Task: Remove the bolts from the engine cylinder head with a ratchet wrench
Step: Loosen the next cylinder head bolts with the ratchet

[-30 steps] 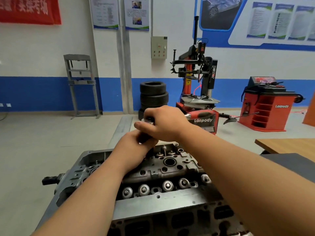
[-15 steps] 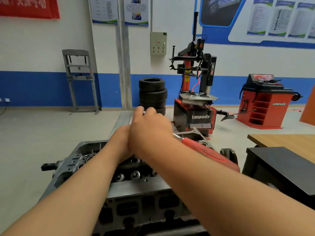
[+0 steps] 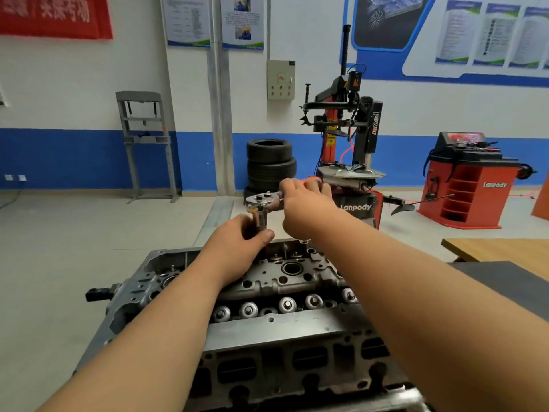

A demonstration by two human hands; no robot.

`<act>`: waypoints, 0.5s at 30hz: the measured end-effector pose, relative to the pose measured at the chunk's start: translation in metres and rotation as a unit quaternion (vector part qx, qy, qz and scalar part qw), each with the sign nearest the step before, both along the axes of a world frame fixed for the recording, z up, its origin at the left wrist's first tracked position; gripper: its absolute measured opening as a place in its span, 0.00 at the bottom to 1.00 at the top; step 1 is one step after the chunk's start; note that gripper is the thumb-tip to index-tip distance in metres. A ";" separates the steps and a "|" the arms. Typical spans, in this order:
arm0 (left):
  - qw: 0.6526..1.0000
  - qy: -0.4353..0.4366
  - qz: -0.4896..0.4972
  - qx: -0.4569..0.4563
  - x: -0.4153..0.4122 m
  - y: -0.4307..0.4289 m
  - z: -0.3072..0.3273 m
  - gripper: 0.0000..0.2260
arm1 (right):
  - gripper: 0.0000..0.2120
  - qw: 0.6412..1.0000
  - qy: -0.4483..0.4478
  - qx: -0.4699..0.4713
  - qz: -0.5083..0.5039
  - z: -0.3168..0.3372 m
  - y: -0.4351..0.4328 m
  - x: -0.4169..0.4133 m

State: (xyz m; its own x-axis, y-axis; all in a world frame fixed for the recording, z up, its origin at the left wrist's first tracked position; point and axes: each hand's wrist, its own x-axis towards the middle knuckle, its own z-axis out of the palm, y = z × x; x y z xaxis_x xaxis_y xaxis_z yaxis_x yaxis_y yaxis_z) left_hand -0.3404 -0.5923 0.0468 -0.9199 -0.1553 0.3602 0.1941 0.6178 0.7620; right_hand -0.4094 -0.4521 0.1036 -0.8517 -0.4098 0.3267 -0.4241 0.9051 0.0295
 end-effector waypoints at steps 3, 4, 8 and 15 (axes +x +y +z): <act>1.000 -0.013 -0.015 -0.007 0.000 -0.001 0.000 0.10 | 0.26 0.998 -0.041 -0.004 0.040 0.005 -0.019 -0.010; 0.999 -0.016 -0.023 -0.020 -0.001 0.000 0.001 0.08 | 0.26 0.998 -0.049 -0.003 0.042 0.006 -0.018 -0.010; 0.999 -0.022 -0.031 -0.031 0.001 0.002 0.003 0.06 | 0.26 0.999 -0.018 -0.025 -0.008 -0.001 0.004 0.012; 0.999 -0.026 -0.024 -0.013 0.001 0.004 -0.001 0.06 | 0.41 0.997 0.005 -0.016 -0.075 -0.021 0.036 0.107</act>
State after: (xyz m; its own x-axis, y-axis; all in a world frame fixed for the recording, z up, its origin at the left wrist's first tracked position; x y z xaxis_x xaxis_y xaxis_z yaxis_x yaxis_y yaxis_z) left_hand -0.3397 -0.5884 0.0461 -0.9434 -0.1013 0.3157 0.1854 0.6282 0.7557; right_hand -0.3022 -0.4163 0.0826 -0.8994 -0.2673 0.3459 -0.2838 0.9589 0.0033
